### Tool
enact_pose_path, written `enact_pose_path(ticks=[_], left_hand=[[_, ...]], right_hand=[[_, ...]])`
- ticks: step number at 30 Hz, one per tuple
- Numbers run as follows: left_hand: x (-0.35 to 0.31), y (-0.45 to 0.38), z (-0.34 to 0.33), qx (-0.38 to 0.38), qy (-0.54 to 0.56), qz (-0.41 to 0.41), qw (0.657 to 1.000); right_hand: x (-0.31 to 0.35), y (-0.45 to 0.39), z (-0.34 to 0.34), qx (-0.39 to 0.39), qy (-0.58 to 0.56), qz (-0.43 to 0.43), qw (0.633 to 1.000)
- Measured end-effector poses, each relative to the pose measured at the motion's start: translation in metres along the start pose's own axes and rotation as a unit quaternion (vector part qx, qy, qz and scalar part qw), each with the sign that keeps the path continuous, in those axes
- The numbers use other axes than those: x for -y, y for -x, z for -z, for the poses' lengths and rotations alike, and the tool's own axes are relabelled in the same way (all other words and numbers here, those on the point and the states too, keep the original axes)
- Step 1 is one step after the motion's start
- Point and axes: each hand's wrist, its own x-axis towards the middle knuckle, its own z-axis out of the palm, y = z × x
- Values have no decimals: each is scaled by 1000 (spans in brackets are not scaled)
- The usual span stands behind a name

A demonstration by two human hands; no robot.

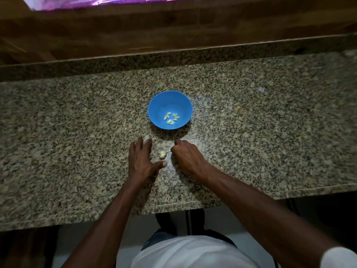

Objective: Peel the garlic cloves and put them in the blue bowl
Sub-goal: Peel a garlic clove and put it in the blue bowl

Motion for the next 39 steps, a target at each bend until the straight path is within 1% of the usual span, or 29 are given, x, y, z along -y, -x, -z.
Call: enact_pose_path(ticks=[3,7,15,20,25,31,36,39], left_hand=[[0,-7,7,36,-21,-21,999],[0,-10,7,45,-20,-29,998],[4,-11,4,33,-31,-44,998],[5,-12,3,30,-41,-45,998],[3,-12,2,31,-37,-39,998],[-2,-10,5,28,-23,-33,999],[-7,-6,8,45,-2,-21,999],[-10,-3,13,51,17,-10,999]], right_hand=[[7,0,4,14,-2,-15,1000],[14,2,9,15,-1,-19,1000],[13,-4,5,25,20,7,999],[14,-9,4,26,5,28,999],[21,-12,4,61,46,27,997],[24,-14,8,93,52,29,994],[22,-15,15,81,19,-1,997],[9,-14,11,51,-64,-42,996]])
